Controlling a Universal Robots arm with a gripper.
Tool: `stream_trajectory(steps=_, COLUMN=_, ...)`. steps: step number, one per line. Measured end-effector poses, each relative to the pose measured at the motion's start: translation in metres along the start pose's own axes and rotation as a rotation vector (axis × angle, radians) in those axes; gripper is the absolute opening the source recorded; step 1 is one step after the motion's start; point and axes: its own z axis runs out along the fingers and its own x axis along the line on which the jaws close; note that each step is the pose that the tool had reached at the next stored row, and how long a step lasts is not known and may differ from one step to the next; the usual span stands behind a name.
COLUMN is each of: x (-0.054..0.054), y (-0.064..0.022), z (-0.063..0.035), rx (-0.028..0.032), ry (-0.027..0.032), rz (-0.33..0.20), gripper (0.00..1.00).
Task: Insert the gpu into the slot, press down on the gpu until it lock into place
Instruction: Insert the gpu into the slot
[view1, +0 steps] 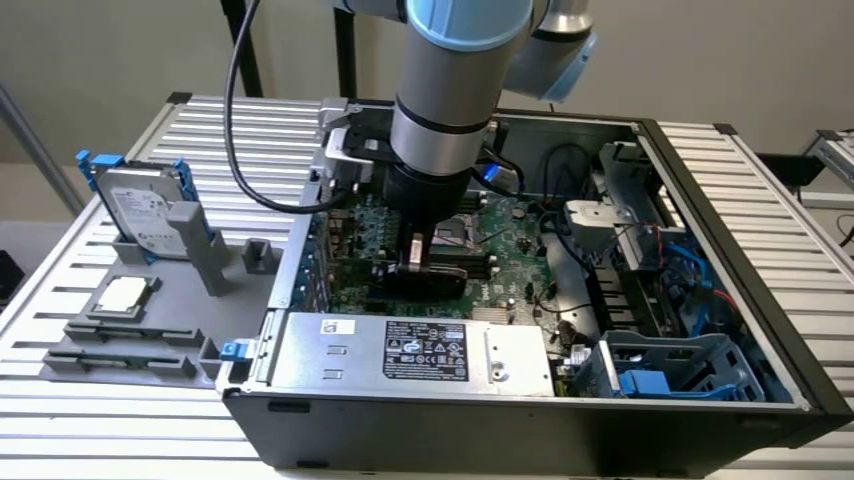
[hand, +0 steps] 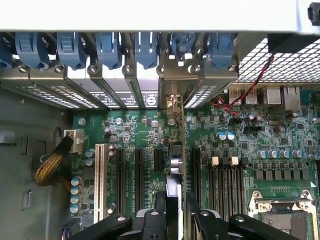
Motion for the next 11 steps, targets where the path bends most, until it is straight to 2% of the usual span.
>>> stream_trajectory(steps=6, x=0.0001, y=-0.0005, z=0.0021, rx=-0.0005, ry=0.0001, rz=0.000, gripper=0.26)
stream_trajectory(steps=7, x=0.0000, y=-0.0005, z=0.0022, rx=-0.0007, ry=-0.0006, rz=0.000, gripper=0.26)
stream_trajectory(steps=8, x=-0.0003, y=-0.0008, z=0.0034, rx=0.0007, ry=-0.0038, rz=0.000, gripper=0.26)
stream_trajectory(steps=9, x=-0.0002, y=-0.0007, z=0.0026, rx=-0.0005, ry=-0.0018, rz=0.000, gripper=0.27)
stream_trajectory(steps=10, x=0.0000, y=-0.0004, z=0.0011, rx=-0.0015, ry=-0.0003, rz=0.000, gripper=0.34)
stream_trajectory(steps=11, x=-0.0001, y=-0.0002, z=-0.0008, rx=-0.0018, ry=-0.0004, rz=0.000, gripper=0.34)
